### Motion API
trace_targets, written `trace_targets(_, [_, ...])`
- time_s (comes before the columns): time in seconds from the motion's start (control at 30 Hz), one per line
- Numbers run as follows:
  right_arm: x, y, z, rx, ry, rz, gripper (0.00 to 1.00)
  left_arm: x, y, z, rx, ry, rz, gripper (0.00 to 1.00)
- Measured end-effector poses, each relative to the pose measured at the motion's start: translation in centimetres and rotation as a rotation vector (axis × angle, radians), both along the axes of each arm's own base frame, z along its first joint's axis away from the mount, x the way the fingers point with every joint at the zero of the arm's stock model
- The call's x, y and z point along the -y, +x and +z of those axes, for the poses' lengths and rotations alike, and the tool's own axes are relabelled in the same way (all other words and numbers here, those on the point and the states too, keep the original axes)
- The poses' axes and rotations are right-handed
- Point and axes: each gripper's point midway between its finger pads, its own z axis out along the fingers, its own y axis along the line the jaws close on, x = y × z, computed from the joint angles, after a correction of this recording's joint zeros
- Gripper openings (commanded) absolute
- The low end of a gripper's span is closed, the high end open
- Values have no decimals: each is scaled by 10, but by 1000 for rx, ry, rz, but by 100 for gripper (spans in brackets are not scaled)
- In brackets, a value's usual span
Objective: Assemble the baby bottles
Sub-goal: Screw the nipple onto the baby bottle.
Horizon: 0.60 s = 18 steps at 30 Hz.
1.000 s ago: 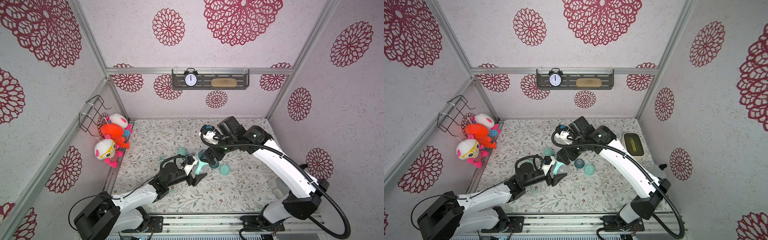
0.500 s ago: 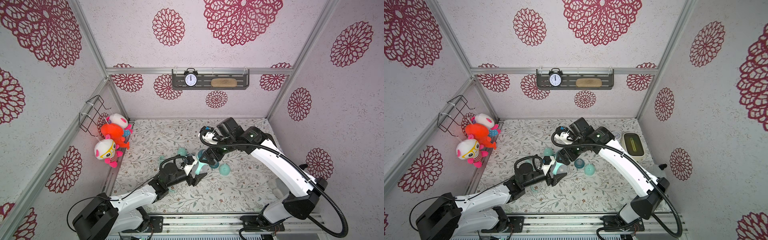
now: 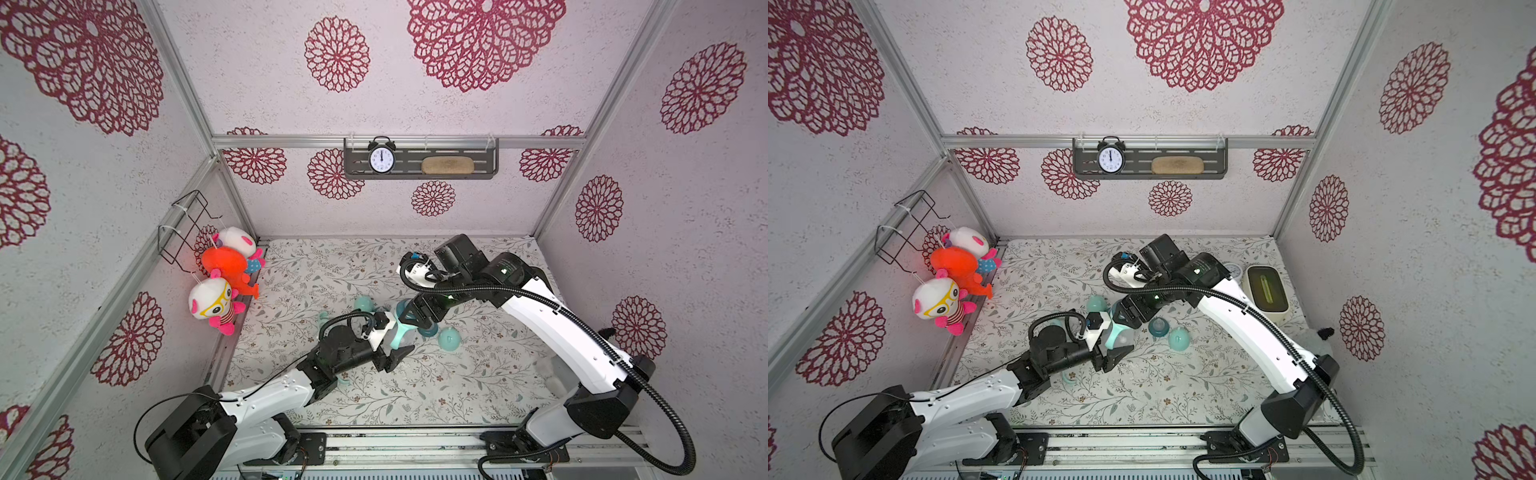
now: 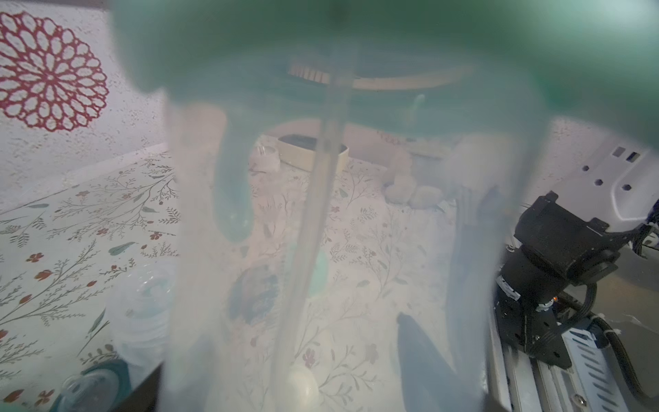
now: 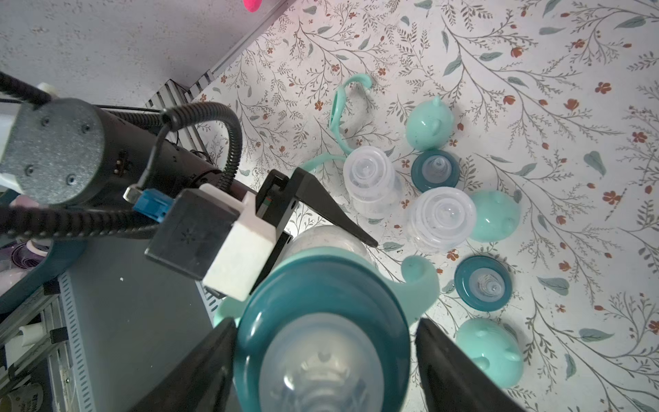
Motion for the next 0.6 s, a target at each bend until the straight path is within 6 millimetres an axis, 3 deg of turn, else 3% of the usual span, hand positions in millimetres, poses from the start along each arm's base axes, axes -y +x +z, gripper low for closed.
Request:
trace_targets(0.27, [-1, 0, 0, -3, 2, -1, 69, -1, 1, -1, 3, 6, 11, 0])
trace_targets(0.6, [1, 3, -11, -88, 3, -103, 36, -2, 6, -9, 18, 69, 91, 0])
